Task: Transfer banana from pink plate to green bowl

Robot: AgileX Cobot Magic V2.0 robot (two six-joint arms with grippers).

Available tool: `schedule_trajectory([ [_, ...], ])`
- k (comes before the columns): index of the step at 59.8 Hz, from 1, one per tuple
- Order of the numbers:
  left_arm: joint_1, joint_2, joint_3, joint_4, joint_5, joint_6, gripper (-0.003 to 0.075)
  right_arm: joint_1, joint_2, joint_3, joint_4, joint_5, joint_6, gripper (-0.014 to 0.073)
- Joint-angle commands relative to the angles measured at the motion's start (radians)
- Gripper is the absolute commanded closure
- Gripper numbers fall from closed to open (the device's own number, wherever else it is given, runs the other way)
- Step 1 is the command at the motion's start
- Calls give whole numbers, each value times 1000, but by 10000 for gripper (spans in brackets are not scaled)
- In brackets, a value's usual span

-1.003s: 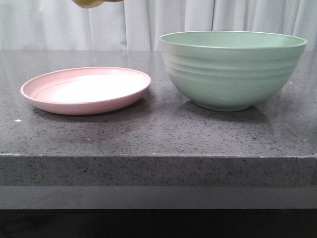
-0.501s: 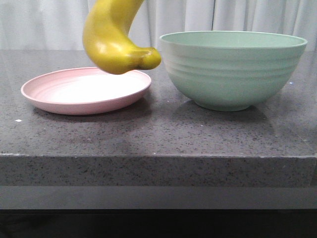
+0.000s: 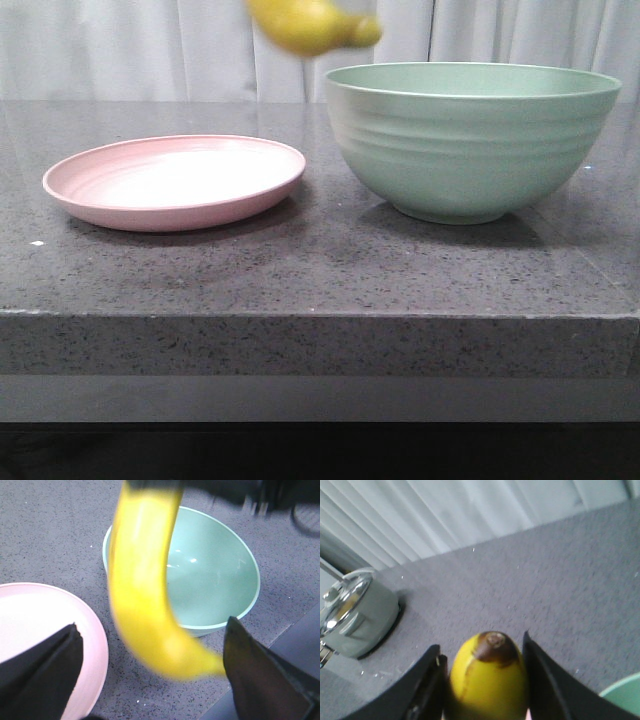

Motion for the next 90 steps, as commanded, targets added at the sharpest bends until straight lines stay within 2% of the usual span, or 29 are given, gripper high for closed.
schedule_trajectory([
  [1,-7,-28,-34,-17,-65,1,153,-74,-35,-113,2,11,-65,490],
  [10,-7,-28,-34,-17,-65,1,153,-166,-33,-175,-51,111,-267,490],
  [18,-7,-28,-34,-17,-65,1,153,-187,6,-172,-74,204,-359,490],
  [44,-7,-28,-34,-17,-65,1,154,-187,195,-172,-106,312,-361,484],
  [49,-7,-28,-34,-17,-65,1,154,-187,196,-172,-106,312,-361,425],
  [59,-7,-28,-34,-17,-65,1,154,-187,195,-172,-106,309,-361,235],
  [63,-7,-28,-34,-17,-65,1,154,-187,195,-172,-106,309,-361,204],
  [90,-7,-28,-34,-17,-65,1,154,-187,157,-172,-106,302,-361,208],
])
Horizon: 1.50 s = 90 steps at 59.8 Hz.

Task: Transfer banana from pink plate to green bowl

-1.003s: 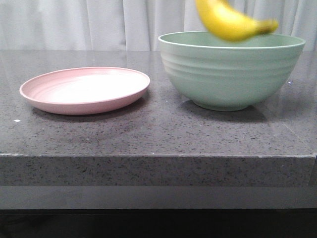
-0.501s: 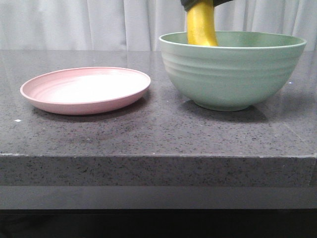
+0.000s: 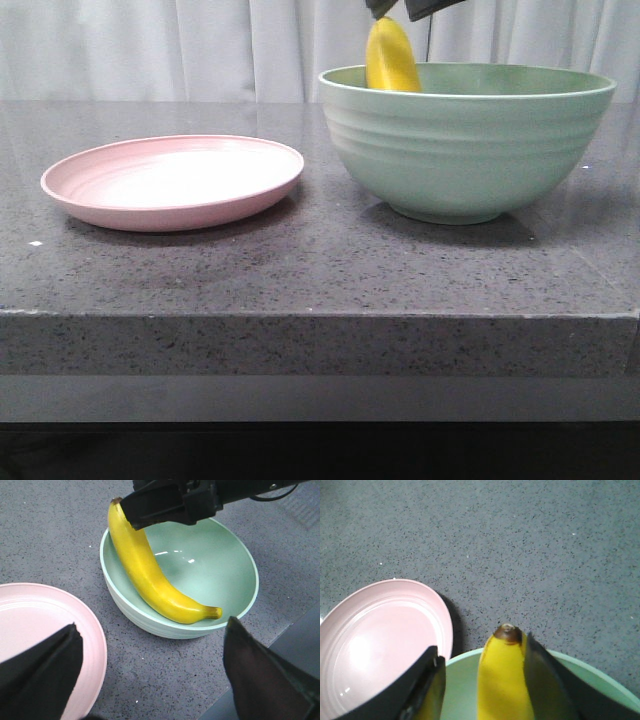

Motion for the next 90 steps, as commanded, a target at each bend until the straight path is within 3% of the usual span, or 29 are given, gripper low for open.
schedule_trajectory([
  [1,-7,-28,-34,-17,-65,1,155,-6,-77,-35,28,-44,-10,208],
  [6,-3,-28,-34,-15,-65,1,179,-6,-107,-35,27,-42,-10,209],
  [10,-3,-28,-34,-3,-69,1,253,-8,-128,-35,26,-42,-10,248],
  [26,55,-28,-34,35,-110,1,739,-11,-188,-35,17,-43,-10,697],
  [33,128,-28,-34,40,-133,1,741,-11,-213,-35,-17,-40,-10,707],
  [43,318,-53,-28,40,-139,1,741,-40,-283,-3,-45,-13,-9,707],
  [57,529,-244,123,81,-216,3,741,-155,-492,256,-45,-112,-8,707],
  [70,544,-439,326,81,-248,3,741,-158,-735,557,-9,-269,-8,708],
  [90,544,-802,645,81,-299,3,741,-158,-1167,909,7,-336,-9,708],
])
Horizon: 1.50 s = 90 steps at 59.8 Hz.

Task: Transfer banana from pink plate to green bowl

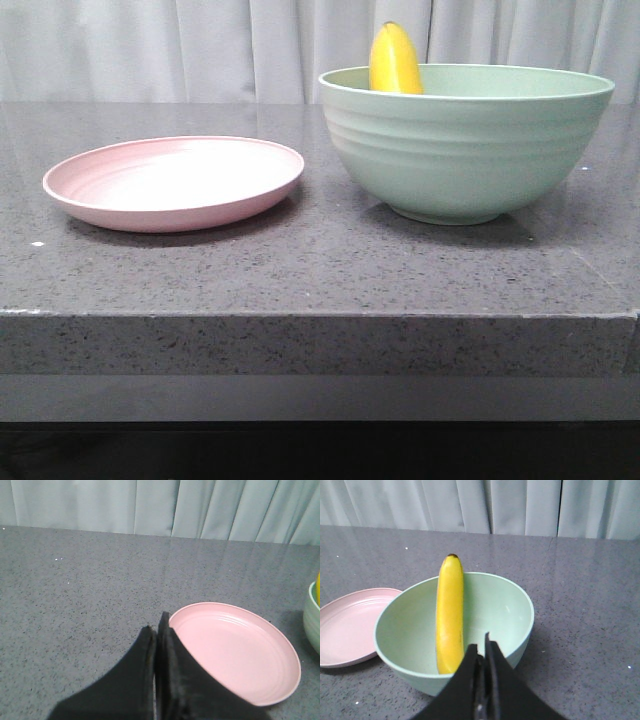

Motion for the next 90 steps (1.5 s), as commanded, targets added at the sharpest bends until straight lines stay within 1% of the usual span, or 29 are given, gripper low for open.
schedule_trajectory([
  [1,1,-71,38,-5,-84,3,741,-4,-104,37,23,-73,-9,708],
  [9,1,-198,115,-5,-84,1,741,-4,-240,110,23,-73,-9,708],
  [15,1,-264,140,-5,-86,1,741,-4,-289,127,23,-72,-9,708],
  [72,1,-294,151,8,-86,1,741,-4,-289,126,24,-62,-9,708],
  [81,43,-364,206,8,-86,1,741,-4,-289,126,24,-62,-9,708],
  [90,87,-441,307,11,-105,1,741,-4,-289,126,24,-62,-9,708],
])
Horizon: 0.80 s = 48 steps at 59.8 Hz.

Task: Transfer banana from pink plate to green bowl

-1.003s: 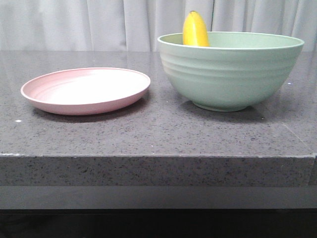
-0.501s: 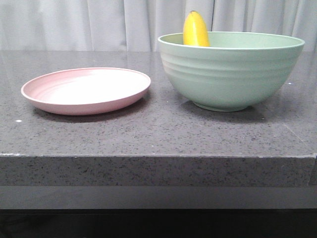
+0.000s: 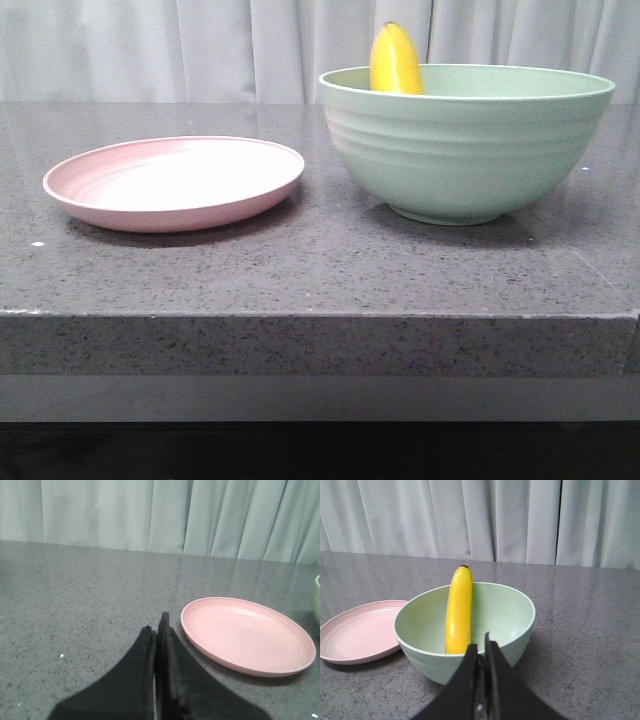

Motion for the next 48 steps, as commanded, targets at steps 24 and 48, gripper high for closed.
schedule_trajectory([
  [24,89,-69,258,-19,-232,1,741,-4,8,-25,18,-60,-9,708],
  [48,91,-69,258,-15,-230,1,741,-4,8,-25,18,-57,-9,708],
])
